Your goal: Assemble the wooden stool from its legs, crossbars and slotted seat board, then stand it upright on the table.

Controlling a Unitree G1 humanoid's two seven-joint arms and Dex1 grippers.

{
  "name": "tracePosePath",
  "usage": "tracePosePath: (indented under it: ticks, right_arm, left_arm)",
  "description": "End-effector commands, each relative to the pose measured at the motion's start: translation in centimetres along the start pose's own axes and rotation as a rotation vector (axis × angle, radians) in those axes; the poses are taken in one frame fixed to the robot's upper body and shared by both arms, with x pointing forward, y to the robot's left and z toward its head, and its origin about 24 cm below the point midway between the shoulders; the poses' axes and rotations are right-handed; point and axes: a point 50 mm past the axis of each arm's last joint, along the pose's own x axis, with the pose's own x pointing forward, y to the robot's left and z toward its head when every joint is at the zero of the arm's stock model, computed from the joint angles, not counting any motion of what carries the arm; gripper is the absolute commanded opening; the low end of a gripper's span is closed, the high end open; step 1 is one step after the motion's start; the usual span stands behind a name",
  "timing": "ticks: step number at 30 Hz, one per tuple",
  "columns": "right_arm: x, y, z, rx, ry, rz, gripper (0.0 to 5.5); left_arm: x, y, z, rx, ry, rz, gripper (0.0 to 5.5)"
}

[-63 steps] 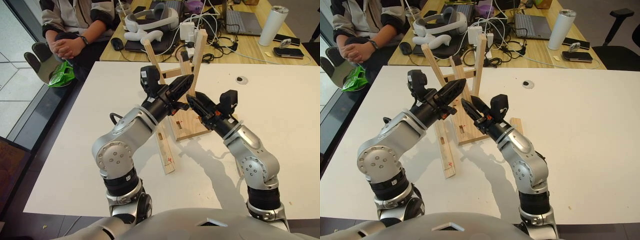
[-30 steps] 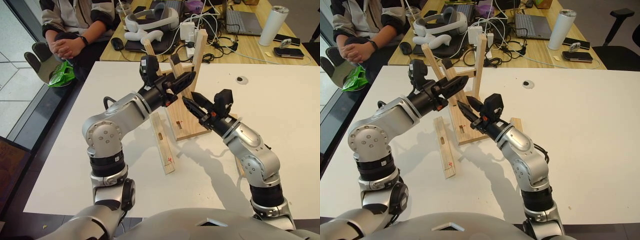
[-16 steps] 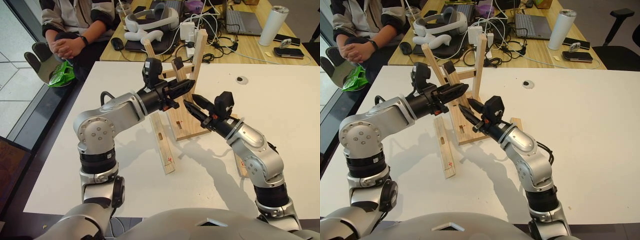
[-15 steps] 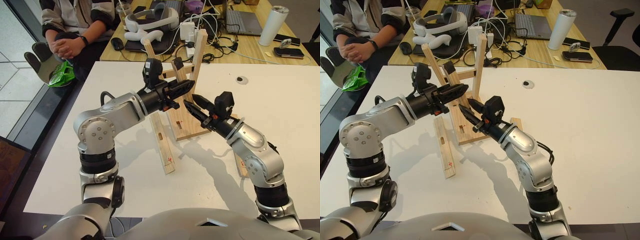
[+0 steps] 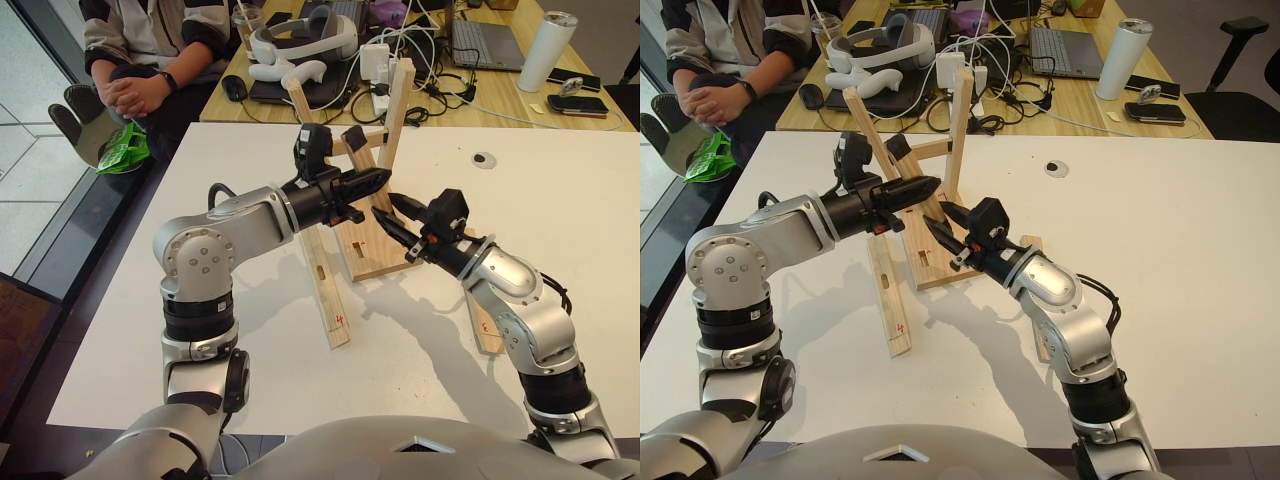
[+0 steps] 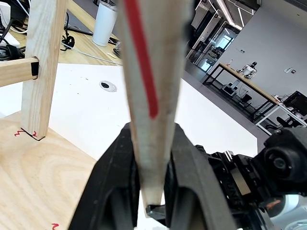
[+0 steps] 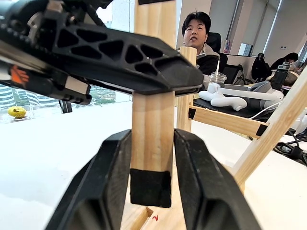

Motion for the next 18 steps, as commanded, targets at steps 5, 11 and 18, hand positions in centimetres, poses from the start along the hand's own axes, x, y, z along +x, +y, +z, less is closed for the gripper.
tracePosePath:
  ticks: [5,11,18]
  right_arm:
    - [0.3,-1.0,1.4,0.045,-0.134,-0.093,2.33]
    - [-0.8,-1.8,1.5,0.117,-0.17,-0.226,3.15]
    - [-3.3,-2.4,1.0,0.167,-0.129,-0.402,3.15]
  left_arm:
    - [-0.3,0.5,0.5,-0.011,-0.072,0.107,0.41]
    - [-2.2,2.5,0.9,-0.043,-0.149,0.344,0.41]
    - [-5.7,3.4,-1.5,0.044,0.072,0.639,0.41]
